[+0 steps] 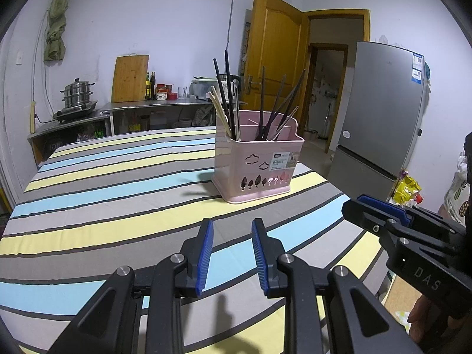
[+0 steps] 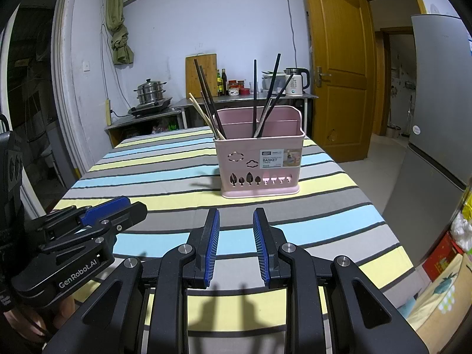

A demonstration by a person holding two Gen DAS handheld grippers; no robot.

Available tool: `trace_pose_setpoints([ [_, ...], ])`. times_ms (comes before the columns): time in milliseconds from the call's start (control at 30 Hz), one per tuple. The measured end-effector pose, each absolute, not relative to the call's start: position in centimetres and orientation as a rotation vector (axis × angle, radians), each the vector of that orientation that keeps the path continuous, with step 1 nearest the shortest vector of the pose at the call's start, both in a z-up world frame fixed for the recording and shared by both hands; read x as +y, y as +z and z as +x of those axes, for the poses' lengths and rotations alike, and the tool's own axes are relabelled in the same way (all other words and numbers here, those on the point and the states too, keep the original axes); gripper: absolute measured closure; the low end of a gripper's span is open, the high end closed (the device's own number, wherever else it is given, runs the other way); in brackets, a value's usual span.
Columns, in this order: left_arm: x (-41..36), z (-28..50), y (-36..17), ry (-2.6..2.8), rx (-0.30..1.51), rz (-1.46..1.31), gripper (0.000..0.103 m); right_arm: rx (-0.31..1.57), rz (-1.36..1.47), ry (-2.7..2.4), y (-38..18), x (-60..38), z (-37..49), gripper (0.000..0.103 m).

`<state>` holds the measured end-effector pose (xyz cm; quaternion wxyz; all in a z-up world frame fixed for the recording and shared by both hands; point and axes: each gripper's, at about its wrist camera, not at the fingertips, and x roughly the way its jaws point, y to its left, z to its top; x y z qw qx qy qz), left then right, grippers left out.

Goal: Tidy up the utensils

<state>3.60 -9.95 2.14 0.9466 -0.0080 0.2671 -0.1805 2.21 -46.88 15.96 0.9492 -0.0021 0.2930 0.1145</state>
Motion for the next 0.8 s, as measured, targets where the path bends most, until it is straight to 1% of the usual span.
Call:
trace_pose_setpoints([
  [800,-9.84,3.58,1.59,-0.362,0.564,-0.028,0.076,0.597,-0.003,0.229,16.06,-46.99,2.16,0.079],
])
